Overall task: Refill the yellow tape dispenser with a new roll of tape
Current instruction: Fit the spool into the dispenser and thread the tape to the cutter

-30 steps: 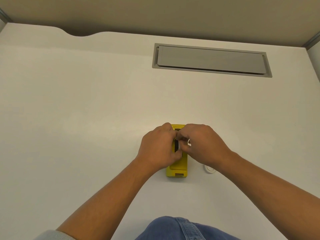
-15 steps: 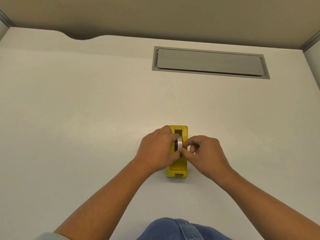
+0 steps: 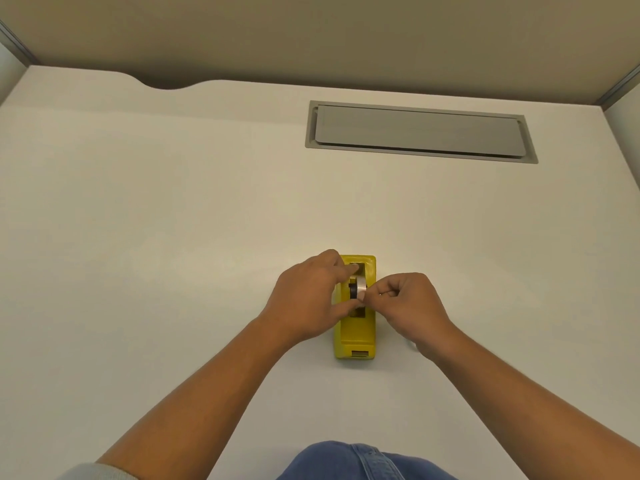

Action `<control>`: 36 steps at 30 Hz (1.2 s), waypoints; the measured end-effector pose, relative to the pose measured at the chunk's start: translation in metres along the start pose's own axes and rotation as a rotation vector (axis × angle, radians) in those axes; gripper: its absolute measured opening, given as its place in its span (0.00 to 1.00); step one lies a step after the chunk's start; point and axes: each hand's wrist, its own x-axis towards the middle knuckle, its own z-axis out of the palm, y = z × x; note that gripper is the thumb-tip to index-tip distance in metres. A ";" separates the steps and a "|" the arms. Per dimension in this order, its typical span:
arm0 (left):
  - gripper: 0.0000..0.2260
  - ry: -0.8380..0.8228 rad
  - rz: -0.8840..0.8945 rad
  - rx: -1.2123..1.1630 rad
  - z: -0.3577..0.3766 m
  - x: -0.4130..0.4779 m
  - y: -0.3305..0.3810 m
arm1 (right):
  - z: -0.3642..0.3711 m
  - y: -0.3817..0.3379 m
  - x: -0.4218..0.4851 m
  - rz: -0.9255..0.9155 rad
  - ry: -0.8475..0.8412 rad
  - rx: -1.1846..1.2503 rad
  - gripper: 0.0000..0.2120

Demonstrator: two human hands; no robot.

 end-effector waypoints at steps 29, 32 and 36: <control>0.05 -0.261 0.596 0.390 -0.029 0.039 0.005 | -0.007 -0.003 0.007 -0.083 -0.108 -0.108 0.19; 0.07 -0.233 0.468 0.303 -0.021 0.038 0.004 | -0.007 0.000 0.007 -0.084 -0.092 -0.106 0.15; 0.03 -0.177 0.177 -0.038 -0.014 0.033 -0.004 | -0.007 0.000 0.006 -0.088 -0.078 -0.130 0.10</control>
